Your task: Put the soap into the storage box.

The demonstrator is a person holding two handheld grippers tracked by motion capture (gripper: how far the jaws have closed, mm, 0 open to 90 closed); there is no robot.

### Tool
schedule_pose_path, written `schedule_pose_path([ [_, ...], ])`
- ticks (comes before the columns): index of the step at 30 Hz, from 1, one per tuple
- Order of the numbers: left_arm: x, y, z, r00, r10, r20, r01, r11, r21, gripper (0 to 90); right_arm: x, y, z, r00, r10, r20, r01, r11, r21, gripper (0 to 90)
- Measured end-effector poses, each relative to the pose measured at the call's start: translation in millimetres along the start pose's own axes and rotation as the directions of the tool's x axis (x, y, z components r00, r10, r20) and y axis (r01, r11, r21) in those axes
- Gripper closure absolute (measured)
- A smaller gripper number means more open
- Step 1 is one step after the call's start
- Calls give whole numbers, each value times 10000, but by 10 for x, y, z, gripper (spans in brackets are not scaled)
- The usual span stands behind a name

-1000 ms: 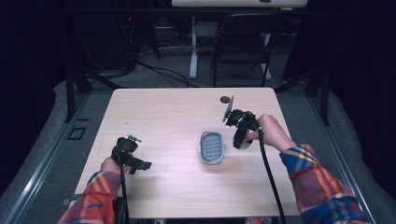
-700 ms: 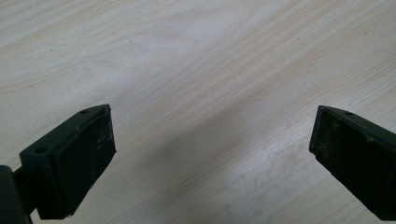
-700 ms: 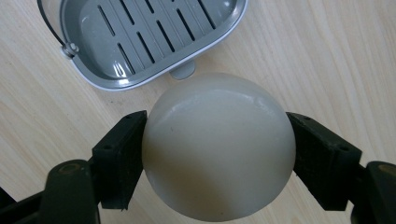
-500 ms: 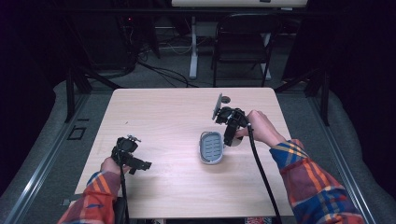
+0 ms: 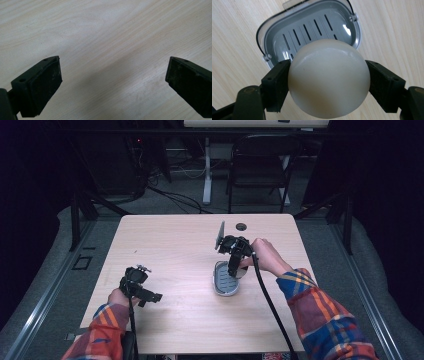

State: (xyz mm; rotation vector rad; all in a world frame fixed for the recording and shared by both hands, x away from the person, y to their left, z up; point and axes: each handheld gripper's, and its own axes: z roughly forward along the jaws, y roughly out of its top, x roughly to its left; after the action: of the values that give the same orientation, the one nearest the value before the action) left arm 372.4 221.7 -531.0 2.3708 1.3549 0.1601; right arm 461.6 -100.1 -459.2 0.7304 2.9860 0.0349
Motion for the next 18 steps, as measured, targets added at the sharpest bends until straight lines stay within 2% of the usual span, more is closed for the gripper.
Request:
schedule_pose_path([
  [8, 3, 0, 1, 10000, 14, 2, -14, 10000, 17, 6, 43, 145, 106, 9997, -183, -162, 185, 9998, 111, 239],
  [18, 2, -1, 2, 10000, 16, 18, -16, 10000, 9, 6, 86, 234, 270, 9986, -247, -476, 251, 9997, 83, 239],
])
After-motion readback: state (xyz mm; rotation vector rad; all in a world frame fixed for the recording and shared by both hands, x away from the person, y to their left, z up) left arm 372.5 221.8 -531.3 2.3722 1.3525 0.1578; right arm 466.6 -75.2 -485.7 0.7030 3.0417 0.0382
